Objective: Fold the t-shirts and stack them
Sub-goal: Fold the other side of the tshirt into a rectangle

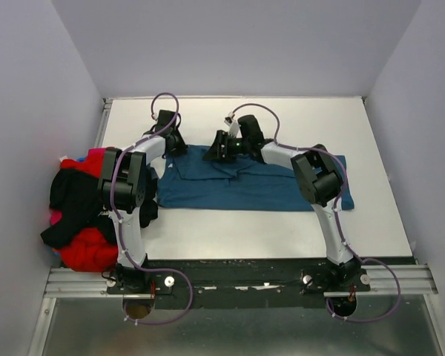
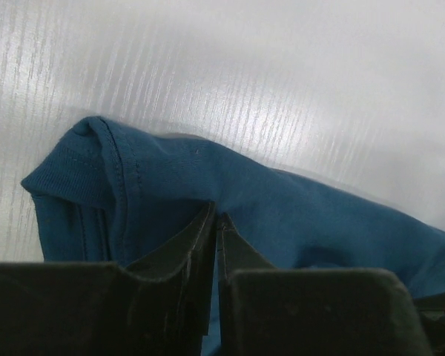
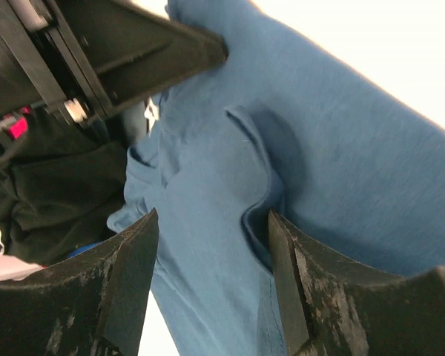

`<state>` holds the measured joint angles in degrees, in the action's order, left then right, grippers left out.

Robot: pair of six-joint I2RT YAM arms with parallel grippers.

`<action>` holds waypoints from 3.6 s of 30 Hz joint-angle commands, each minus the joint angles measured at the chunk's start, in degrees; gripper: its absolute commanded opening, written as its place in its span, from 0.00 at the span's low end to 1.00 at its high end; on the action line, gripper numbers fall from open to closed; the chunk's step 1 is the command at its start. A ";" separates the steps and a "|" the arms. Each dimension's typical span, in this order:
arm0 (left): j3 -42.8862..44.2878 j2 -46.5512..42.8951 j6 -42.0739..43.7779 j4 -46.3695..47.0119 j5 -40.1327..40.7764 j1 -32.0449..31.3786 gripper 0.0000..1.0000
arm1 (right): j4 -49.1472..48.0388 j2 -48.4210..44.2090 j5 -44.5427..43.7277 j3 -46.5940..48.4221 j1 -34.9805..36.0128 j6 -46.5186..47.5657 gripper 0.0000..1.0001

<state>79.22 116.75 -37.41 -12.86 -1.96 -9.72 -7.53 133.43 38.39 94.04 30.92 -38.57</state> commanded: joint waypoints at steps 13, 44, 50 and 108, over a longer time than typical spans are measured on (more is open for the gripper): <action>1.46 -0.56 1.46 -2.87 1.52 0.31 0.19 | 9.88 -9.85 -6.56 -5.11 2.75 9.73 0.55; 4.01 0.85 3.22 -4.45 -0.33 1.37 0.19 | 21.06 -2.91 -55.18 6.77 18.48 40.94 0.48; 4.10 0.76 3.39 -4.54 -0.42 1.63 0.19 | 20.80 -2.82 -54.47 6.16 18.83 41.03 0.48; 4.80 0.23 4.01 -5.33 -0.42 1.81 0.19 | 22.38 -2.38 -53.86 6.42 20.94 45.42 0.31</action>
<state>82.17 116.84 -34.02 -17.28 -2.00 -8.25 13.47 129.08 -15.70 98.96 51.42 6.09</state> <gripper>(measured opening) 0.190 0.308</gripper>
